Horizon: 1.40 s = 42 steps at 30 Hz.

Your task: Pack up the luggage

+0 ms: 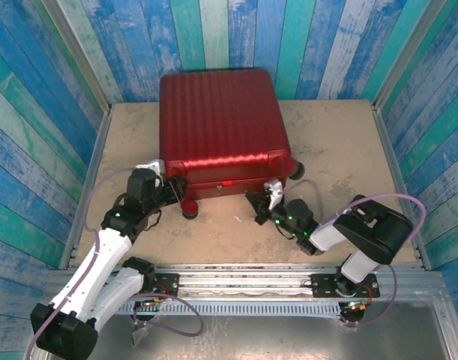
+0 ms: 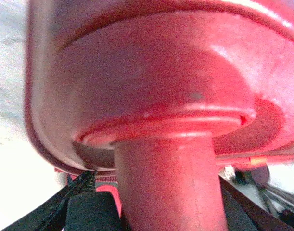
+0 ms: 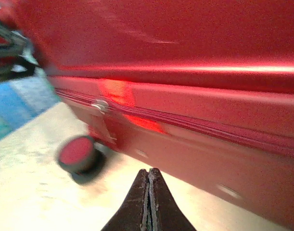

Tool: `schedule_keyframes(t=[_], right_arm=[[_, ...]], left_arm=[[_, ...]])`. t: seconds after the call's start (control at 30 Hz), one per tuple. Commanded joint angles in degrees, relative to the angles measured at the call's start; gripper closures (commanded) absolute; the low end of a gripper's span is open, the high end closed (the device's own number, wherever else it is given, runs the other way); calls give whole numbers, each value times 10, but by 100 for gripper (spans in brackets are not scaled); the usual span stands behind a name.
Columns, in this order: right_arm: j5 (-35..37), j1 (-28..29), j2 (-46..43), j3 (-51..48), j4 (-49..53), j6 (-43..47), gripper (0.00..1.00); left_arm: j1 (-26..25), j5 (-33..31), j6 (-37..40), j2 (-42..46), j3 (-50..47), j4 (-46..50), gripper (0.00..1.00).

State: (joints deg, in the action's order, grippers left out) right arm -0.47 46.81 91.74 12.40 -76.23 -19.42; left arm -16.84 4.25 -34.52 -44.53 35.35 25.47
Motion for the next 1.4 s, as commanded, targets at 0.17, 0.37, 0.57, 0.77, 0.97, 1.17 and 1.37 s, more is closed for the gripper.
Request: schedule_keyframes(t=[0.17, 0.37, 0.57, 0.77, 0.97, 1.17, 1.37], right_arm=[[107, 62, -157, 65, 371, 58, 53], [379, 248, -208, 133, 610, -64, 45], [537, 359, -89, 356, 892, -205, 37], [514, 328, 50, 576, 940, -137, 30], [470, 267, 143, 653, 931, -153, 34], [469, 253, 233, 740, 987, -163, 51], [490, 236, 281, 778, 999, -188, 50]], left_arm=[[41, -71, -51, 26, -14, -28, 100], [41, -26, -30, 33, -21, -35, 100], [40, 6, -24, 31, -14, -30, 100], [39, 14, -4, 36, -4, -7, 100], [39, 22, 9, 45, -6, 0, 100], [39, 26, 20, 43, -1, -10, 100], [39, 39, 20, 28, -10, -24, 100]])
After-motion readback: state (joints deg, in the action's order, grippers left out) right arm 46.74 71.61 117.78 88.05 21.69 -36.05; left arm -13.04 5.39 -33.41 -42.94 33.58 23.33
